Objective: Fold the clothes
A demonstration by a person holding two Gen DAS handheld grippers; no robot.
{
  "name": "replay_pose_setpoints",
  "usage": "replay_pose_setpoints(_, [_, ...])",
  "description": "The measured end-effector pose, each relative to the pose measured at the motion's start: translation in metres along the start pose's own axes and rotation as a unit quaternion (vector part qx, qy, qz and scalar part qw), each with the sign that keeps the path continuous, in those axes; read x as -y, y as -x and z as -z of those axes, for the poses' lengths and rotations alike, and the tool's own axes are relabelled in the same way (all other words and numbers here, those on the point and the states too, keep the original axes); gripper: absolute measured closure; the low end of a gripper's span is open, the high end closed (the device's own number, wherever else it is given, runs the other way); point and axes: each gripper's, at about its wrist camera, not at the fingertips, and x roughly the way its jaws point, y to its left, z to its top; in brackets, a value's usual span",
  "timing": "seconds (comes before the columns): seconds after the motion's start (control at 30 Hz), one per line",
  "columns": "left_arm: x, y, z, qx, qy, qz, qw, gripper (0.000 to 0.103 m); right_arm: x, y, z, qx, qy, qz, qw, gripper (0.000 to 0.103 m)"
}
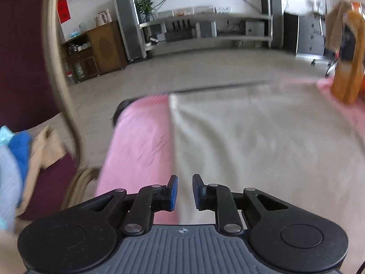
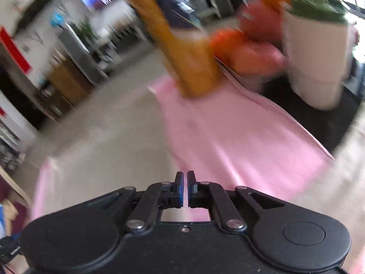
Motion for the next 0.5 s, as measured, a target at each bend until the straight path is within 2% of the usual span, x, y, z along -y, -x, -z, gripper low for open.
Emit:
replay_pose_setpoints(0.17, [0.043, -0.050, -0.037, 0.006, -0.015, 0.023, 0.9996, 0.083, -0.032, -0.050, -0.016, -0.014, 0.000, -0.090, 0.996, 0.097])
replay_pose_setpoints(0.3, [0.049, -0.102, -0.049, -0.011, 0.035, 0.077, 0.9964, 0.083, -0.026, -0.089, -0.017, -0.047, -0.012, -0.129, 0.990, 0.096])
replay_pose_setpoints(0.33, [0.045, -0.112, -0.048, -0.016, 0.035, 0.061, 0.9974, 0.083, -0.025, -0.099, -0.017, -0.055, -0.015, -0.139, 0.989, 0.096])
replay_pose_setpoints(0.37, [0.041, -0.121, -0.046, -0.020, 0.037, 0.046, 0.9981, 0.079, -0.023, -0.109, -0.017, -0.063, -0.018, -0.148, 0.987, 0.096])
replay_pose_setpoints(0.4, [0.030, -0.124, -0.042, -0.006, 0.049, 0.050, 0.9975, 0.079, -0.022, -0.119, -0.017, -0.072, -0.021, -0.158, 0.985, 0.096])
replay_pose_setpoints(0.43, [0.018, -0.125, -0.040, -0.004, 0.065, 0.050, 0.9967, 0.084, -0.020, -0.128, -0.017, -0.080, -0.024, -0.168, 0.982, 0.097])
replay_pose_setpoints(0.47, [0.007, -0.125, -0.036, -0.001, 0.076, 0.030, 0.9966, 0.089, -0.019, -0.138, -0.017, -0.088, -0.027, -0.177, 0.980, 0.103])
replay_pose_setpoints(0.5, [-0.003, -0.125, -0.033, 0.002, 0.087, 0.011, 0.9961, 0.089, -0.018, -0.148, -0.018, -0.096, -0.029, -0.187, 0.977, 0.103])
